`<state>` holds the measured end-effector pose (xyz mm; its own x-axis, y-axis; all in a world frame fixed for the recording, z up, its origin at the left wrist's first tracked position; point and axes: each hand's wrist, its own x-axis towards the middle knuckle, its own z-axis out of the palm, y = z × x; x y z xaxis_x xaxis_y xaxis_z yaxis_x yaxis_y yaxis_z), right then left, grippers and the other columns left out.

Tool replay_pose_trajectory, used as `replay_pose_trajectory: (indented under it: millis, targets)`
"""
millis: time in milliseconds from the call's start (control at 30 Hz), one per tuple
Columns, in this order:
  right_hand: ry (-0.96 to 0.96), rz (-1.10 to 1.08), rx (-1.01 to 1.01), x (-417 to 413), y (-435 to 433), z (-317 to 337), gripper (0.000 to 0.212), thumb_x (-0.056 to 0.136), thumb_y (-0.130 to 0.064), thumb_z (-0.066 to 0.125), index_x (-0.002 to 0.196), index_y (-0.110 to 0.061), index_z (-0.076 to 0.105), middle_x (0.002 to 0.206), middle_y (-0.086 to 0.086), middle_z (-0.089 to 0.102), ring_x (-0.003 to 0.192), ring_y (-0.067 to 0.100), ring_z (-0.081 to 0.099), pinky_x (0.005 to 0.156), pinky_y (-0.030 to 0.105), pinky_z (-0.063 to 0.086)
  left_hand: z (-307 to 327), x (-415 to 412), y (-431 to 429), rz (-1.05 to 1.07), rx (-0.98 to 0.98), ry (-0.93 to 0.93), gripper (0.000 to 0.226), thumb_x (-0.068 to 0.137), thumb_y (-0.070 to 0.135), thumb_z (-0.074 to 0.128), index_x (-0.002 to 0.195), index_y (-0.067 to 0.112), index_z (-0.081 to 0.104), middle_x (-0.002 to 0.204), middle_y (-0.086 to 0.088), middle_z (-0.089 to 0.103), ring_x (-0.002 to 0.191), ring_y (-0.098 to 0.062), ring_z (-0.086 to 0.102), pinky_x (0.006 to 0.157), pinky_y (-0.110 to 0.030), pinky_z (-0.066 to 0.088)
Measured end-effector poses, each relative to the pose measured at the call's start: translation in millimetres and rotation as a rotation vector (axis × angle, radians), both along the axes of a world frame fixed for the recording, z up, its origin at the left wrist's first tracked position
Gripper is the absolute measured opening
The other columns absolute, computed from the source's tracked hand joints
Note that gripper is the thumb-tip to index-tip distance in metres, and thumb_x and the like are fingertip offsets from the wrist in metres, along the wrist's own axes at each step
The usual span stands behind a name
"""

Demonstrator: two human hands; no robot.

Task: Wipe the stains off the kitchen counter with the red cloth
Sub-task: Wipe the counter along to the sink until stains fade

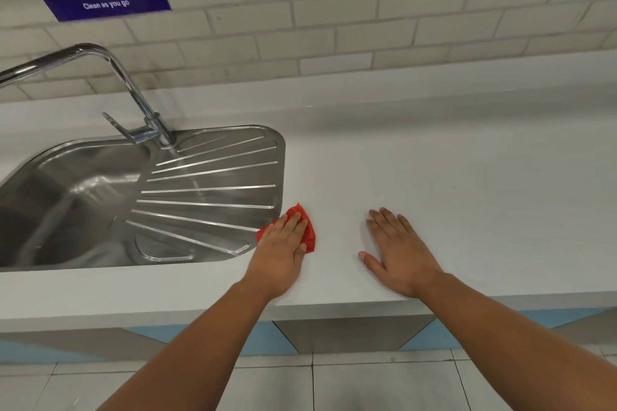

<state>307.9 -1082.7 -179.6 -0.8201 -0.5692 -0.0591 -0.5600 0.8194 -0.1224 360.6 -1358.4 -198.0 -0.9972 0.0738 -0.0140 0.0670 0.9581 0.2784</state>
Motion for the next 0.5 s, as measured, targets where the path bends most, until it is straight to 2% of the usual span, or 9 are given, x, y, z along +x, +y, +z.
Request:
replay_pose_trajectory:
  millis: [133,267,400,500]
  targets:
    - [-0.004,0.016,-0.044,-2.5,-12.3,0.9,0.077,0.096,-0.062,0.016,0.155,-0.014,0.009,0.164,0.001,0.002,0.149,0.015,-0.009,0.121,0.036,-0.006,3.3,4.3,-23.2,0.171,0.144,-0.031,0.056,0.104,0.032,0.034,0.156,0.02,0.019,0.164,0.004,0.012,0.148,-0.019,0.02,0.121,-0.039,0.021]
    - [-0.006,0.021,-0.054,-4.4,-22.3,9.2,0.077,0.095,-0.062,0.015,0.155,-0.015,0.008,0.164,0.0,0.0,0.149,0.014,-0.01,0.12,0.034,-0.008,10.3,-15.3,-16.1,0.209,0.205,-0.075,0.056,0.105,0.028,0.033,0.157,0.017,0.014,0.164,0.004,0.008,0.151,-0.017,0.012,0.122,-0.033,0.013]
    - [0.003,0.019,-0.063,-4.6,-25.2,15.3,0.078,0.093,-0.062,0.012,0.155,-0.016,0.012,0.164,0.0,0.003,0.149,0.015,-0.008,0.12,0.034,-0.007,14.4,-27.6,7.7,0.231,0.004,-0.036,0.056,0.106,0.026,0.028,0.156,0.01,0.009,0.165,-0.006,0.005,0.152,-0.024,0.004,0.123,-0.039,0.006]
    - [0.016,0.018,-0.083,-3.7,-23.0,16.1,0.076,0.094,-0.061,0.015,0.155,-0.016,0.015,0.164,0.0,0.006,0.15,0.015,-0.005,0.12,0.033,-0.006,9.0,-13.7,40.3,0.137,-0.091,0.04,0.055,0.106,0.026,0.026,0.156,0.01,0.01,0.165,-0.006,0.004,0.152,-0.023,-0.001,0.124,-0.039,0.002]
